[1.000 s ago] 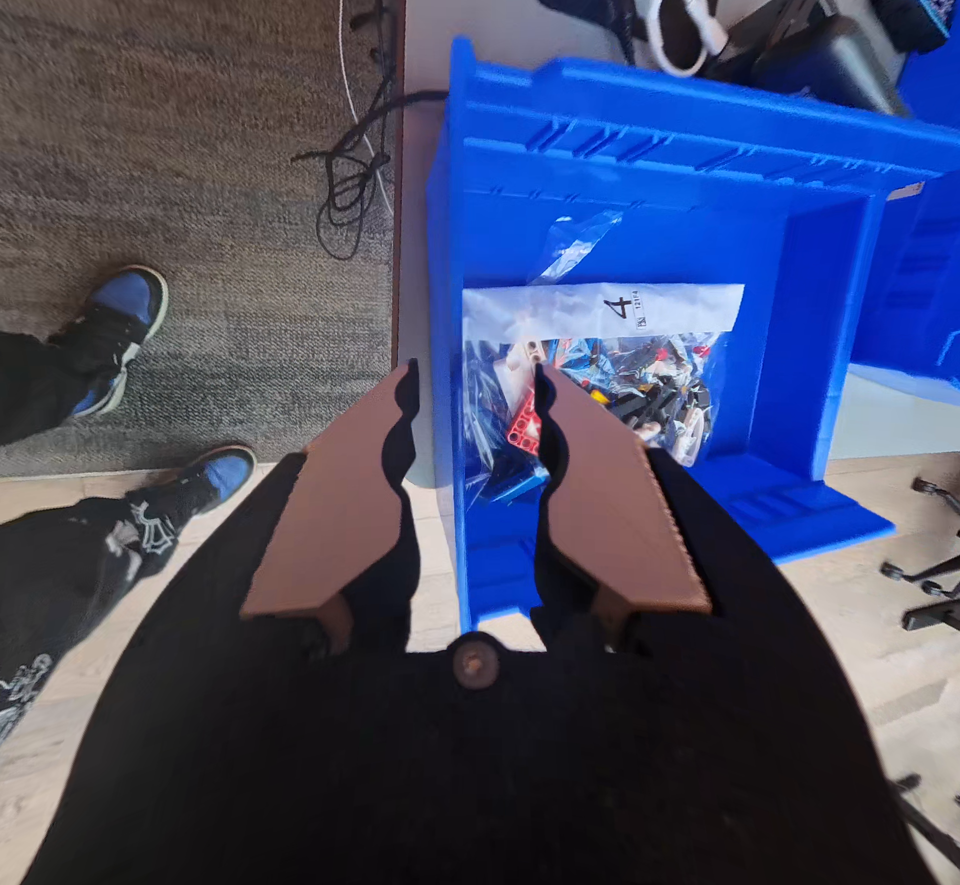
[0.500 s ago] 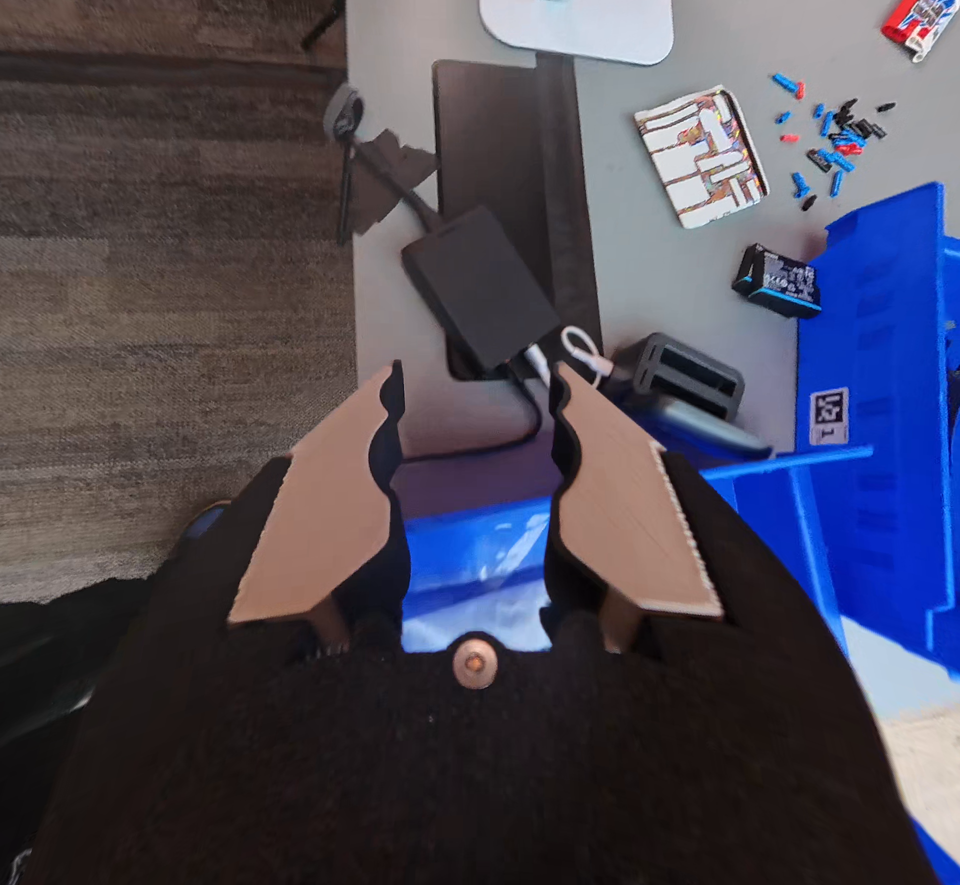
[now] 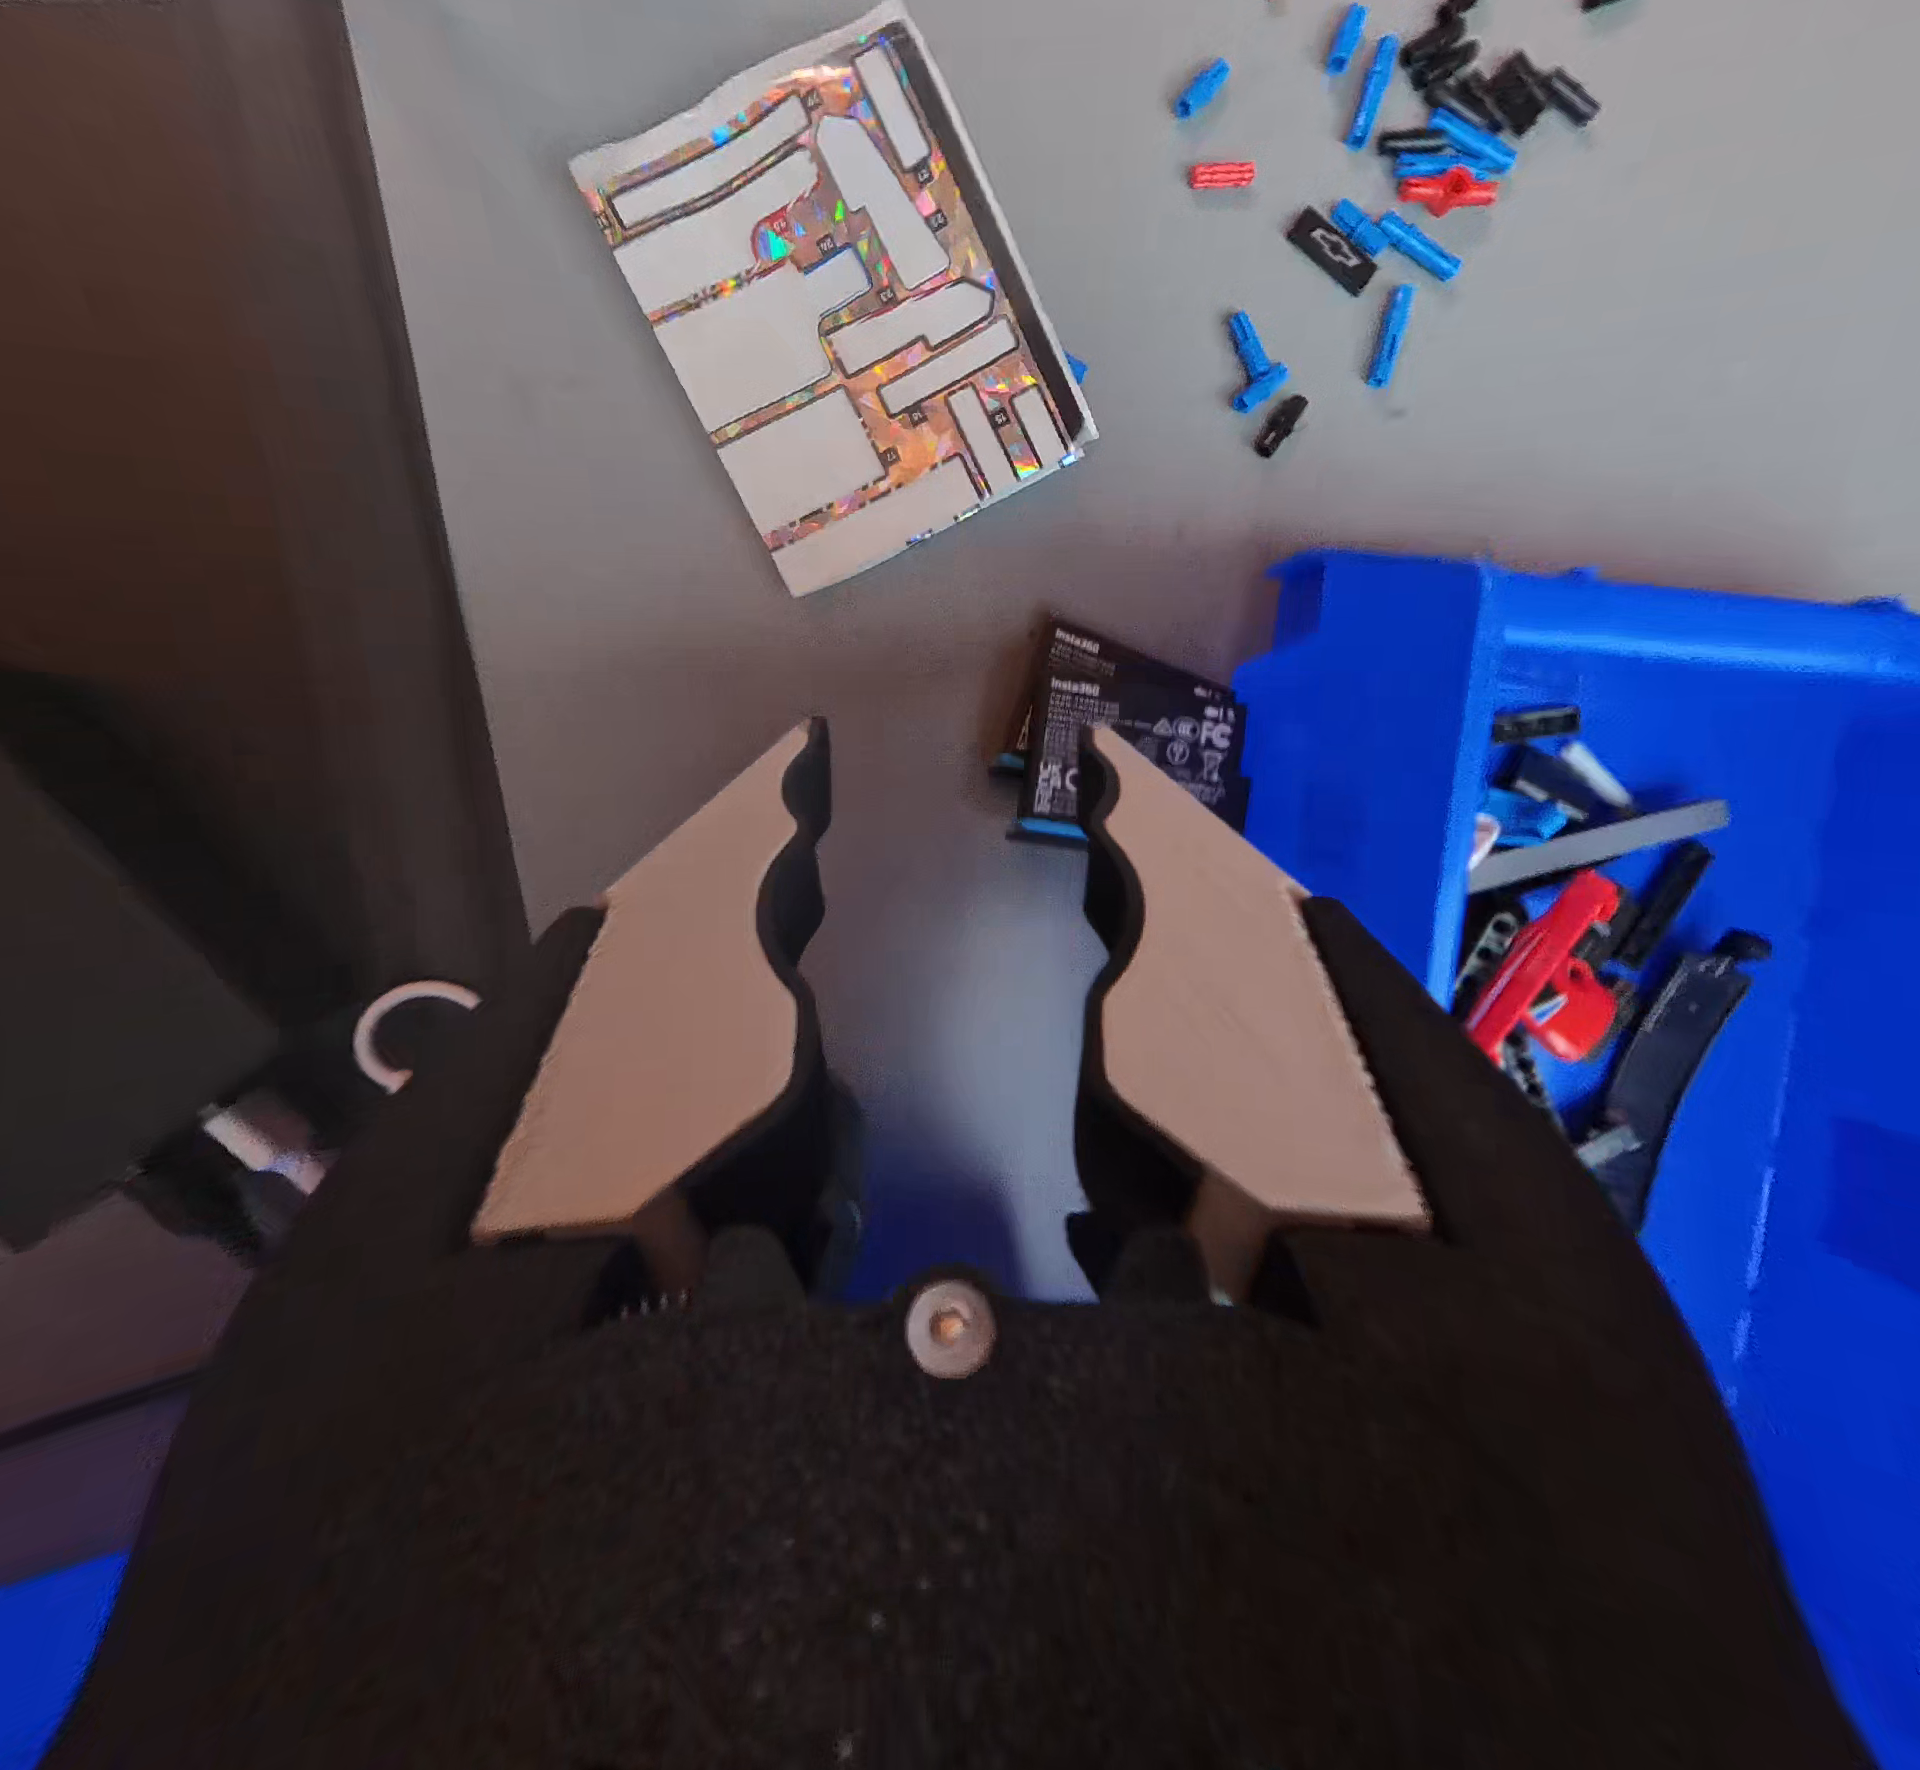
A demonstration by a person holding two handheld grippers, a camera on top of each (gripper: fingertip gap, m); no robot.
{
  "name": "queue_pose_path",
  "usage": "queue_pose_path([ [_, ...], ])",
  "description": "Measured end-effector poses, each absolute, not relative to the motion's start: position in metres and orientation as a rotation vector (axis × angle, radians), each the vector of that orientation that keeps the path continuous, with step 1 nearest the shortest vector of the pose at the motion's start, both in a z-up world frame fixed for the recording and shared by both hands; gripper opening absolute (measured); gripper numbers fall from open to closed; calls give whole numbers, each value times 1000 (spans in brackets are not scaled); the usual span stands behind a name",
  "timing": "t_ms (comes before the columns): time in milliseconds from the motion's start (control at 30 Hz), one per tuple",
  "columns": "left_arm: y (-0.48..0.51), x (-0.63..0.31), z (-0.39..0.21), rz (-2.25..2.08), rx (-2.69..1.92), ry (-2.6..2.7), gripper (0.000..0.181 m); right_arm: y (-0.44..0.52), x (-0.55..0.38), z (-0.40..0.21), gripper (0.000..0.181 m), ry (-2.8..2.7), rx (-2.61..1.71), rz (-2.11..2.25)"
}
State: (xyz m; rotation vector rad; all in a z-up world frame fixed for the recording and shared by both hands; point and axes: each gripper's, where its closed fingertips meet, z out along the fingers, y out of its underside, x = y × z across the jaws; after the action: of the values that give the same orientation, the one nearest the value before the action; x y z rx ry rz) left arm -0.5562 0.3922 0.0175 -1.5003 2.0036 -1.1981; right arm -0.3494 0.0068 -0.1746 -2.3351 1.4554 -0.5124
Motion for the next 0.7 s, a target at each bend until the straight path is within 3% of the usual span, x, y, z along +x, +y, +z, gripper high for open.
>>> queue_pose_path([
  [67, 371, -547, 19, -1200, -1492, 2031, 59, 21, -333, -176, 59, 1339, -2421, -500],
  [200, 341, -532, 22, -1205, -1462, 2092, 59, 55, -301, -180, 65, 1331, -2341, -391],
  [400, 342, -526, 22, -1149, -1482, 2093, 59, 58, -267, -225, 91, 1332, -2377, -371],
  [500, 348, -532, 20, -1110, -1509, 2084, 59, 58, -261, -226, 71, 1368, -2331, -343],
  [567, 349, -534, 20, -1101, -1522, 2073, 59, 59, -267, -221, 18, 1377, -2307, -297],
  [600, 347, -534, 21, -1104, -1526, 2068, 59, 60, -272, -218, 6, 1395, -2277, -263],
  [700, 339, -532, 21, -1127, -1515, 2067, 59, 64, -290, -195, 0, 1452, -2131, -181],
])
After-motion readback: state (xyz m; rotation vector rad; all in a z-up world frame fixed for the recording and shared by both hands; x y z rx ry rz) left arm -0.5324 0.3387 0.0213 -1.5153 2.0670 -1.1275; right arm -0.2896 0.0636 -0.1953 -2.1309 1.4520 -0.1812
